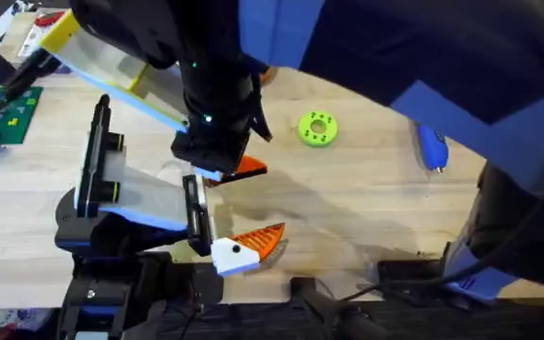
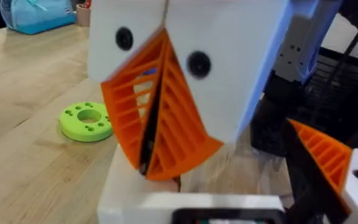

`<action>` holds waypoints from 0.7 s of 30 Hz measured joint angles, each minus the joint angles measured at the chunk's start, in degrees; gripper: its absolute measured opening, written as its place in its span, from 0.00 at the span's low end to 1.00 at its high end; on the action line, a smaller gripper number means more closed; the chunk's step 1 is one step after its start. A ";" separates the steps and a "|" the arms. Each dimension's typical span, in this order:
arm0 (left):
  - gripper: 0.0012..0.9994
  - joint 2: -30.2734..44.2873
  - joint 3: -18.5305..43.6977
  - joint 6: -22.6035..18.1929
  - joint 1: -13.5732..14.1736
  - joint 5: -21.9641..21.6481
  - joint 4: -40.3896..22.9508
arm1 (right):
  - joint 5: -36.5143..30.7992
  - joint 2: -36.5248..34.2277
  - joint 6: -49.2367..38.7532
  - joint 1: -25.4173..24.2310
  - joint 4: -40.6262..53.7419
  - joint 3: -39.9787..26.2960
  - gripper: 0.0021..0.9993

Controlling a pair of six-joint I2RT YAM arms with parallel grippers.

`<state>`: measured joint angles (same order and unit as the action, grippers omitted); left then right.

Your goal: Pick up the gripper from the table and insert it into the empty holder that is missing its gripper. Then pick up a screw, insert it into the mounting hole, and use the screwdriver to tighten it. Finally, clean up the table by picking up the vegetable and placing it into the bucket.

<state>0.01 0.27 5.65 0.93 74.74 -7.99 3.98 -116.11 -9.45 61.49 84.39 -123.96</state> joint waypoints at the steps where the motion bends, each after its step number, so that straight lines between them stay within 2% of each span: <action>1: 0.99 0.00 0.00 0.00 0.00 0.00 0.00 | 0.00 0.01 0.00 0.00 0.00 0.00 0.01; 13: 0.99 0.00 0.00 0.00 0.00 0.01 0.00 | 0.00 0.00 -0.01 0.00 0.01 0.00 0.02; 14: 0.99 0.00 0.00 0.00 0.00 -0.02 0.00 | 0.02 0.00 0.02 0.00 0.04 0.00 0.07; 15: 0.99 0.00 0.00 0.00 0.00 -0.02 0.00 | 0.04 0.00 0.19 0.00 0.06 0.00 0.16; 19: 0.99 0.00 0.00 -0.01 -0.01 0.02 0.00 | -0.39 0.01 -0.03 -0.08 0.31 0.00 0.77; 20: 0.99 0.00 0.00 0.00 -0.01 0.03 0.00 | -0.75 0.02 -0.10 -0.25 0.51 0.00 0.90; 21: 0.99 0.00 0.00 0.00 0.00 0.03 0.00 | -0.97 0.02 -0.22 -0.49 0.62 0.00 0.97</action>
<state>0.01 0.27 5.65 0.93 74.77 -7.99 3.01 -116.09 -9.67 61.01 85.01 -123.96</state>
